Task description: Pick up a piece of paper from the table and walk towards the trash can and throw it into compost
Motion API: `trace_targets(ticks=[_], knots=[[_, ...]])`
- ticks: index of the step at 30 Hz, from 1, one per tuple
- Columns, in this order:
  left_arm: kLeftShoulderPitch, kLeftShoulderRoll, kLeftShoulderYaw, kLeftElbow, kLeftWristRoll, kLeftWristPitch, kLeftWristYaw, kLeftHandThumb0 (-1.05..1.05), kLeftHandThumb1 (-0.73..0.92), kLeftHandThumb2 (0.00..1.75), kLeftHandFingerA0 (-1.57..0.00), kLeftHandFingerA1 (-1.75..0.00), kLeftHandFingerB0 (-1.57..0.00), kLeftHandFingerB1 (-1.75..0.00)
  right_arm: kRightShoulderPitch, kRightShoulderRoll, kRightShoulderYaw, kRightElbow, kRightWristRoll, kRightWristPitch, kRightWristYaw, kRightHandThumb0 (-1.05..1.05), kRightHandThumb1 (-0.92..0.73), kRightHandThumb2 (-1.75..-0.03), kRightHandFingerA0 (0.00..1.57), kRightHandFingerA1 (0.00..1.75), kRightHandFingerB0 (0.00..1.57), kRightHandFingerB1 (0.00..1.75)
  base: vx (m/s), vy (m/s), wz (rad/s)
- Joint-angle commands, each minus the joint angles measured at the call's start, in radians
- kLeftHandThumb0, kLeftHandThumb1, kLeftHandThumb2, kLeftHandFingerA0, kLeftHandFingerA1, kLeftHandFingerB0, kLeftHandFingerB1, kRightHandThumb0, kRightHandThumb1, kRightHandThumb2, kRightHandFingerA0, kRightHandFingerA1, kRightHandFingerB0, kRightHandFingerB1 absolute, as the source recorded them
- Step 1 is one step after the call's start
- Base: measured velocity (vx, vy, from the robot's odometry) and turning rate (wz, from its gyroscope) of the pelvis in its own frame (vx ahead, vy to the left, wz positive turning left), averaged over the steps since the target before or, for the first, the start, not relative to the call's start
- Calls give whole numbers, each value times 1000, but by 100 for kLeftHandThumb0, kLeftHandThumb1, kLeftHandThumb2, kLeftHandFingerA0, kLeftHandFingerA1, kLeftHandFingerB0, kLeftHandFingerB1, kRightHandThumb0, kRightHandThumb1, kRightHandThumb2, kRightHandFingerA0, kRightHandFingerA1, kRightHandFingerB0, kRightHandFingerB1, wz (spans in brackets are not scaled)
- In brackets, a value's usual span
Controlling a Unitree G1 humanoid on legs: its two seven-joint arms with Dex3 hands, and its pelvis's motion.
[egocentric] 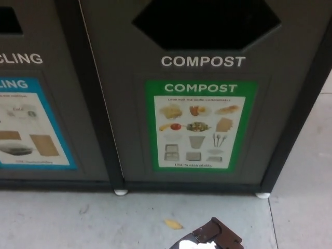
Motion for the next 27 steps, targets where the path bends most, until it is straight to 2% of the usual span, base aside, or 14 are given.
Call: trace_targets(ticks=[1, 8, 9, 10, 12, 18, 21, 27], knots=[[-5, 11, -7, 15, 8, -49, 6, -8, 69, 73, -87, -87, -81, -74, 58, 116, 102, -82, 127, 4, 18, -27, -54, -123, 94, 175, 71, 160, 234, 175, 3], [-9, 7, -8, 31, 5, -52, 7, -6, 68, 73, -90, -89, -84, -74, 68, 114, 88, -83, 132, 2, 31, -27, -55, -122, 92, 175, 71, 158, 271, 236, 3], [9, 3, -5, 13, 0, -47, 8, -6, 65, 78, -88, -90, -81, -75, 75, 111, 82, -83, 132, 3, 38, -27, -55, -121, 92, 175, 70, 161, 159, 146, 10], [21, 2, -7, -8, 1, -34, 8, -9, 69, 73, -87, -92, -80, -73, 76, 111, 78, -83, 135, 3, 42, -25, -57, -119, 92, 175, 71, 159, 114, 117, 7], [31, 1, -10, -29, 3, -18, 10, -9, 69, 73, -87, -92, -80, -73, 78, 113, 73, -83, 139, 4, 48, -25, -57, -119, 92, 175, 71, 159, 95, 39, 10], [18, 7, -17, 4, 11, -38, 1, -7, 67, 73, -88, -87, -79, -70, 67, 137, 57, -71, 144, 4, 67, -25, -54, -121, 94, 175, 73, 157, 90, -70, 8], [23, 6, -11, -4, -1, -26, -4, -9, 67, 71, -88, -84, -79, -69, 52, 147, 45, -66, 132, 11, 73, -26, -60, -115, 92, 175, 72, 156, 186, -129, 4], [12, 1, -6, 18, -9, -27, -5, -9, 69, 73, -86, -87, -80, -71, 49, 152, 31, -60, 134, 17, 85, -26, -59, -117, 92, 175, 72, 156, 154, -67, -9]])
